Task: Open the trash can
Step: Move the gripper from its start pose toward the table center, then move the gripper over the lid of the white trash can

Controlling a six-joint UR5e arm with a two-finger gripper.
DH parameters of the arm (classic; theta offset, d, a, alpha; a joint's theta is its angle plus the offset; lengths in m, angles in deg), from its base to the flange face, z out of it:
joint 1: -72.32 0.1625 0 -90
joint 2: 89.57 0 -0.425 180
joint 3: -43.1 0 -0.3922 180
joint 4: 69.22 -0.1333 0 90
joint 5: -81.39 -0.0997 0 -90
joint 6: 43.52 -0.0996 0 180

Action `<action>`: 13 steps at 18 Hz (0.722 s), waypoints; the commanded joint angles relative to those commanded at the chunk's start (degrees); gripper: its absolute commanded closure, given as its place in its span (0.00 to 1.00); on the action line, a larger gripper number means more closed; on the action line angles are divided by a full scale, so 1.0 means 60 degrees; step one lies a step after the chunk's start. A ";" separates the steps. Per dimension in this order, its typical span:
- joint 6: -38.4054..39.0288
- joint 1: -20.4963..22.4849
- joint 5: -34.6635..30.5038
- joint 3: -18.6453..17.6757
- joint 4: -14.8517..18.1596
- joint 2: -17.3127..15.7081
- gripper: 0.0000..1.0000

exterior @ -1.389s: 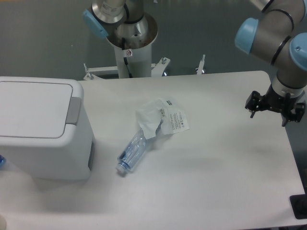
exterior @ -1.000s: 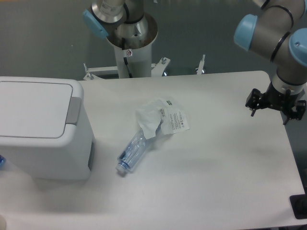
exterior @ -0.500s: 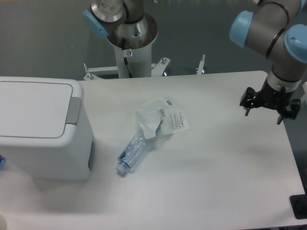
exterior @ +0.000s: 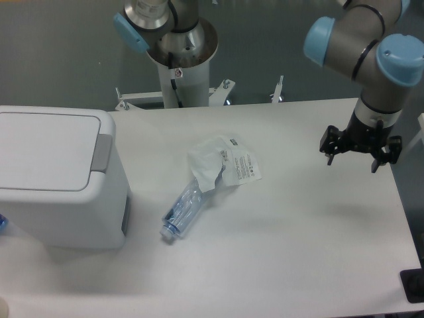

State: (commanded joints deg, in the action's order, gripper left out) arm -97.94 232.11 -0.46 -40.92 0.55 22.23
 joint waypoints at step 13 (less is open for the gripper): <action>0.3690 -0.1963 0.2577 0.0028 0.0823 -0.0922 0.00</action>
State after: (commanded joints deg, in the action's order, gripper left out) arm -75.80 220.33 15.00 -40.75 5.49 16.70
